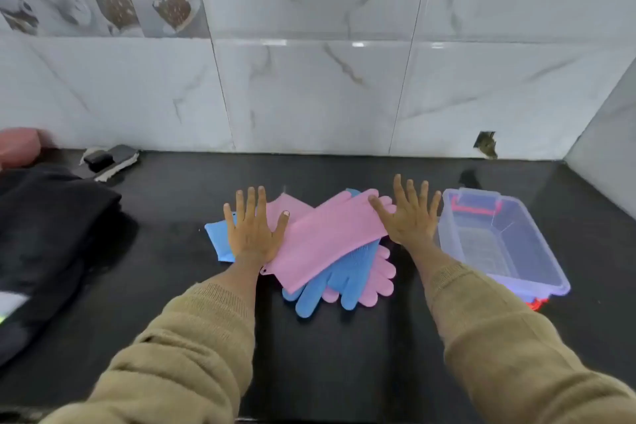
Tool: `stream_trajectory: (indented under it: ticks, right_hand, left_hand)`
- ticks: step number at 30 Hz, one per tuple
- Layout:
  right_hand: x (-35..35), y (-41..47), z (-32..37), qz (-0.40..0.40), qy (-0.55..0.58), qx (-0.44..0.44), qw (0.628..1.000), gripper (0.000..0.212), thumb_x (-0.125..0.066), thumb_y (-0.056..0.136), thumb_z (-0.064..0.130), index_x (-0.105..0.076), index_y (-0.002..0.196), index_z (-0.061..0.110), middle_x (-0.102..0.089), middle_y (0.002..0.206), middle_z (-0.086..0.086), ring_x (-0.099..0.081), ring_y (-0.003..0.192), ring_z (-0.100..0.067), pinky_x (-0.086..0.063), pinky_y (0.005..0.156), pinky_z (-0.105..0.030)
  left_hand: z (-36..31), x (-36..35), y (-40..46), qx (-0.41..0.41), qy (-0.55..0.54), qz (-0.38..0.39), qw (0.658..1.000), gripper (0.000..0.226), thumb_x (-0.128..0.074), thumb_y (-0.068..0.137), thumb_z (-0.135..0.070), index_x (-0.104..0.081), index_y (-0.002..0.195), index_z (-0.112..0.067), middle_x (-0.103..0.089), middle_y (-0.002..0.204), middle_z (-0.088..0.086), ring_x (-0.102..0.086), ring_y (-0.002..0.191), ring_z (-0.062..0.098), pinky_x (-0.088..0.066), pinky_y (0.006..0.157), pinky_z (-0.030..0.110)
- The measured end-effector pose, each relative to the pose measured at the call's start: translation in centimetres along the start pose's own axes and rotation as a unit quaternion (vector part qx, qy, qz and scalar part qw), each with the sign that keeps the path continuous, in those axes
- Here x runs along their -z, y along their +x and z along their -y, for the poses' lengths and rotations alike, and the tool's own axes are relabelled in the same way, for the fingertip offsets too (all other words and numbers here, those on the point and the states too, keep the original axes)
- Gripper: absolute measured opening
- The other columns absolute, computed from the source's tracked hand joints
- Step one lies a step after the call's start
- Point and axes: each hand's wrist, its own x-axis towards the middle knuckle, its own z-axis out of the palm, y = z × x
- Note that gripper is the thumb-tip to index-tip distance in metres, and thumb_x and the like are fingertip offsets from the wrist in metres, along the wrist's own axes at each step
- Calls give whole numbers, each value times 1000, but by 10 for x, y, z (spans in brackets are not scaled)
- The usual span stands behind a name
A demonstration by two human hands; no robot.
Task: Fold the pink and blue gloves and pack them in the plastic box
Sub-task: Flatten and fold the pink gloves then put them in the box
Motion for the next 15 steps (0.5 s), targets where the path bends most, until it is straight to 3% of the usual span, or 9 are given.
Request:
stream_trajectory:
  ticks: [7, 11, 15]
  right_hand:
    - [-32, -25, -8, 91, 4, -9, 996, 85, -11, 82, 77, 0, 151, 28, -9, 161, -5, -1, 147, -32, 9, 115, -52]
    - [-37, -32, -5, 96, 24, -16, 995, 83, -14, 83, 75, 0, 151, 29, -8, 161, -5, -4, 147, -32, 11, 115, -52]
    - [-37, -34, -6, 91, 35, -14, 995, 83, -16, 84, 75, 1, 151, 29, -7, 161, -5, -3, 147, -31, 11, 115, -51]
  left_hand:
    - [6, -9, -7, 22, -41, 59, 997, 74, -19, 93, -62, -5, 153, -21, -9, 162, 2, 0, 149, 25, 1, 120, 48]
    - [8, -9, -4, 22, -74, 147, 986, 72, -20, 94, -61, -8, 153, -23, -7, 162, 3, 0, 149, 26, -2, 120, 50]
    - [9, -9, -2, 15, -61, 161, 985, 70, -18, 94, -62, -13, 153, -24, -8, 162, 4, -2, 149, 27, -5, 119, 52]
